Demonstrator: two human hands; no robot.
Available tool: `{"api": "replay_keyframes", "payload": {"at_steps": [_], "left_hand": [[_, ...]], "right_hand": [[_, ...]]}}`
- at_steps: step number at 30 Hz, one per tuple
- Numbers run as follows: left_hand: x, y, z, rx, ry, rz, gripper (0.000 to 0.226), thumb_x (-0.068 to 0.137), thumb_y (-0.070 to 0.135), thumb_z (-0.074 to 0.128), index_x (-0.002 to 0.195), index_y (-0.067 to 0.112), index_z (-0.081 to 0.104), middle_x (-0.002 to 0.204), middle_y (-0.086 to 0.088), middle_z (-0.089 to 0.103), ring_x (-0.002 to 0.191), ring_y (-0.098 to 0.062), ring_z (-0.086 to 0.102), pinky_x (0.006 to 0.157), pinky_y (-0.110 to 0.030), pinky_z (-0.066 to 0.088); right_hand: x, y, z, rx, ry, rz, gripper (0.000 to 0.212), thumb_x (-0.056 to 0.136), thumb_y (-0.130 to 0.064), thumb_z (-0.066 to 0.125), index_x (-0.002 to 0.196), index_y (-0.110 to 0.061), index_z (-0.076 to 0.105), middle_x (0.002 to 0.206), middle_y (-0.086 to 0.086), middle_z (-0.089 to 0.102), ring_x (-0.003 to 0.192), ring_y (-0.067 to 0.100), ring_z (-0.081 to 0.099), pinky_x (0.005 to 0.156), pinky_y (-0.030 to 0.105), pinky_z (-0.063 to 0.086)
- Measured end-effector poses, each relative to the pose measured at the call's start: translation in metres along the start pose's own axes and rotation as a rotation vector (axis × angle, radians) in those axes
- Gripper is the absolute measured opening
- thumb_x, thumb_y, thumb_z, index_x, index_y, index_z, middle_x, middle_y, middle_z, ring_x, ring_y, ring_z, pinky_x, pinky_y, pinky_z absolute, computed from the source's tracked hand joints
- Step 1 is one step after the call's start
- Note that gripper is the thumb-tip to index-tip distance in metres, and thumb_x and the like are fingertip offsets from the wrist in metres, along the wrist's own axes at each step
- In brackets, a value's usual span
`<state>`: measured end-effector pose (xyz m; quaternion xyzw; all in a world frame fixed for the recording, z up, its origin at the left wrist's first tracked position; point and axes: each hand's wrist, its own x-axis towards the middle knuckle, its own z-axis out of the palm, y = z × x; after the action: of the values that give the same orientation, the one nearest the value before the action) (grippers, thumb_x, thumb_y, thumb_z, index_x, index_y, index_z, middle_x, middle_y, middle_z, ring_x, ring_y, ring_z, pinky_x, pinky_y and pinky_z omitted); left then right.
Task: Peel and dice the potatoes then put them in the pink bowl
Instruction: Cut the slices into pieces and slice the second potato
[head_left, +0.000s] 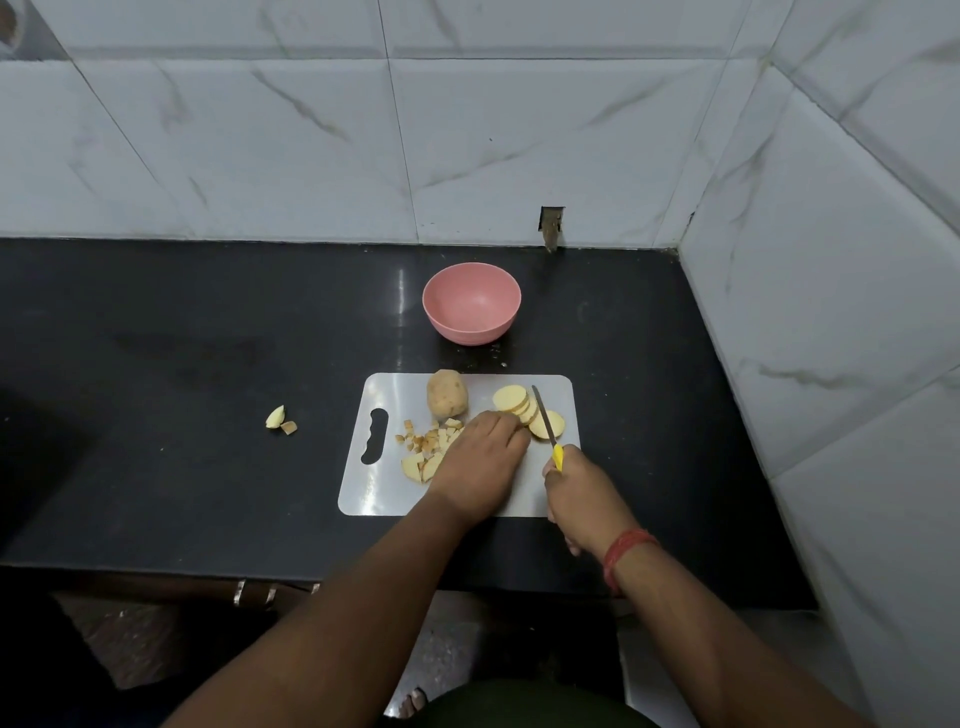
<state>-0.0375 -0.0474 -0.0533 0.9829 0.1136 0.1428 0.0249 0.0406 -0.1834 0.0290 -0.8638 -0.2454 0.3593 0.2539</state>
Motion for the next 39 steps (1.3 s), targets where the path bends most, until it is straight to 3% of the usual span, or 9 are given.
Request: {"api": "replay_keyframes", "payload": {"at_steps": [6, 12, 17, 20, 28, 33, 39], "left_hand": [[0.018, 0.012, 0.003, 0.033, -0.108, 0.021, 0.044, 0.097, 0.017, 0.047, 0.14, 0.012, 0.053, 0.144, -0.012, 0.052, 0.135, -0.033, 0.045, 0.118, -0.046, 0.032], [0.024, 0.016, -0.001, 0.112, -0.141, 0.044, 0.039, 0.099, 0.02, 0.044, 0.135, 0.015, 0.057, 0.127, -0.005, 0.058, 0.121, -0.029, 0.048, 0.119, -0.044, 0.024], [0.028, 0.019, -0.005, 0.135, -0.222, -0.037, 0.048, 0.104, 0.02, 0.035, 0.151, 0.013, 0.038, 0.156, -0.01, 0.036, 0.143, -0.032, 0.031, 0.124, -0.051, 0.011], [0.037, 0.022, -0.009, 0.186, -0.32, -0.014, 0.047, 0.107, 0.022, 0.032, 0.154, 0.015, 0.03, 0.16, -0.011, 0.03, 0.15, -0.034, 0.018, 0.123, -0.054, 0.004], [0.049, 0.029, -0.024, 0.259, -0.309, 0.031, 0.038, 0.105, 0.023, 0.034, 0.133, 0.016, 0.058, 0.123, -0.007, 0.059, 0.128, -0.029, 0.043, 0.122, -0.059, 0.0], [0.036, 0.029, -0.021, 0.214, -0.231, 0.043, 0.049, 0.1, 0.019, 0.025, 0.143, 0.012, 0.046, 0.11, -0.011, 0.068, 0.116, -0.033, 0.053, 0.122, -0.057, 0.014], [0.019, 0.033, -0.02, 0.077, -0.205, -0.231, 0.037, 0.102, 0.031, 0.038, 0.132, 0.017, 0.055, 0.12, -0.005, 0.068, 0.116, -0.027, 0.052, 0.109, -0.048, 0.027]], "right_hand": [[0.003, 0.0, -0.01, 0.092, 0.042, 0.0, 0.018, 0.102, -0.026, 0.033, 0.104, -0.014, 0.045, 0.085, 0.013, 0.061, 0.047, 0.022, 0.053, 0.038, 0.024, 0.043], [0.004, 0.007, -0.016, 0.103, 0.063, 0.003, 0.018, 0.102, -0.028, 0.033, 0.103, -0.014, 0.045, 0.087, 0.013, 0.06, 0.044, 0.02, 0.051, 0.037, 0.022, 0.041], [0.004, 0.012, -0.018, 0.108, 0.076, 0.007, 0.018, 0.102, -0.03, 0.033, 0.104, -0.016, 0.045, 0.087, 0.012, 0.06, 0.047, 0.021, 0.053, 0.037, 0.023, 0.041], [0.003, 0.013, -0.018, 0.125, 0.074, -0.001, 0.016, 0.102, -0.029, 0.035, 0.103, -0.016, 0.045, 0.085, 0.01, 0.06, 0.049, 0.02, 0.053, 0.038, 0.023, 0.042], [0.0, 0.014, -0.02, 0.133, 0.074, -0.016, 0.017, 0.102, -0.03, 0.035, 0.102, -0.017, 0.046, 0.087, 0.012, 0.061, 0.05, 0.021, 0.053, 0.038, 0.024, 0.042], [-0.001, 0.017, -0.021, 0.161, 0.09, -0.036, 0.017, 0.102, -0.029, 0.036, 0.097, -0.015, 0.045, 0.083, 0.013, 0.061, 0.049, 0.021, 0.051, 0.038, 0.024, 0.042], [-0.003, 0.019, -0.017, 0.125, 0.079, -0.025, 0.019, 0.102, -0.032, 0.035, 0.099, -0.017, 0.046, 0.087, 0.011, 0.06, 0.055, 0.021, 0.053, 0.039, 0.024, 0.044]]}}
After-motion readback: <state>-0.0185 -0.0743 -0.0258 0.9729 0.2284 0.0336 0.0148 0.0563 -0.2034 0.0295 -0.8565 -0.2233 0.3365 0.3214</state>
